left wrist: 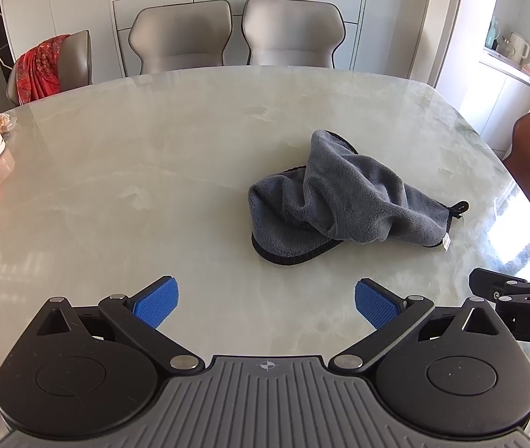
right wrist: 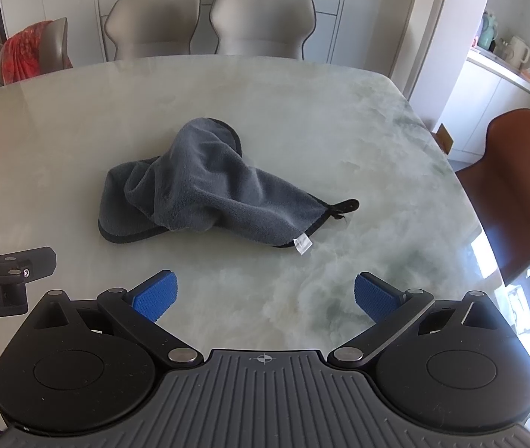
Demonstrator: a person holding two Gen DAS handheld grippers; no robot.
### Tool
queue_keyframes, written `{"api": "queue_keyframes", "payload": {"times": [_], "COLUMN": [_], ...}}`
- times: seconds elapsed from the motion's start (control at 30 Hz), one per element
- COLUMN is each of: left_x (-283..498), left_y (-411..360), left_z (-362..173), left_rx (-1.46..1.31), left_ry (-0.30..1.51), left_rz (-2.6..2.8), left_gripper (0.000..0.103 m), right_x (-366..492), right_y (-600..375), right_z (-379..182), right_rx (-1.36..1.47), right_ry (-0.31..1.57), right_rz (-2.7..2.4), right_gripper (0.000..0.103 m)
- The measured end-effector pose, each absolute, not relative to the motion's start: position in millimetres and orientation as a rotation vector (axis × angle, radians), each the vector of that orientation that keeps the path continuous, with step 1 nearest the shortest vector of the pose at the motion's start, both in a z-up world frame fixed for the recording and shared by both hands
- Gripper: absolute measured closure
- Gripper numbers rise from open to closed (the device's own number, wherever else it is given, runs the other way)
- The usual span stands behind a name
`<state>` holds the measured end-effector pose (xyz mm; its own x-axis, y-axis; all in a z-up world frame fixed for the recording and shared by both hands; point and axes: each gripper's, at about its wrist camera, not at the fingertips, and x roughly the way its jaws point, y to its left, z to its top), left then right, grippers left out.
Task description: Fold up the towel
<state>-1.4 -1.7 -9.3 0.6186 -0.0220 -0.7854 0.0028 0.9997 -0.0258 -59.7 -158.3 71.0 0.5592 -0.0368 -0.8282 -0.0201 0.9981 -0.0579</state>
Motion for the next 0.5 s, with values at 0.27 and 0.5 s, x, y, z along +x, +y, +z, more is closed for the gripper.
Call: {"api": "queue_keyframes", "payload": {"times": [0.27,0.5], "left_x": [-0.8,0.9], "left_y": [-0.9,1.1], "left_z": [-9.1,-9.2], "left_rx": [-0.021,-0.022], "left_ry": [0.912,0.921], "left_rz": [-0.014,-0.015], "left_gripper": [0.000,0.000], "right_x": [-58.1,-57.0], "right_y": [-160.6,-161.1], "right_z": [69.9,68.9], "right_rx": [-0.062,-0.059], "right_ry": [0.986,0.992], "right_rz": [-0.005,-0.002], "right_gripper": [0.001,0.001]}}
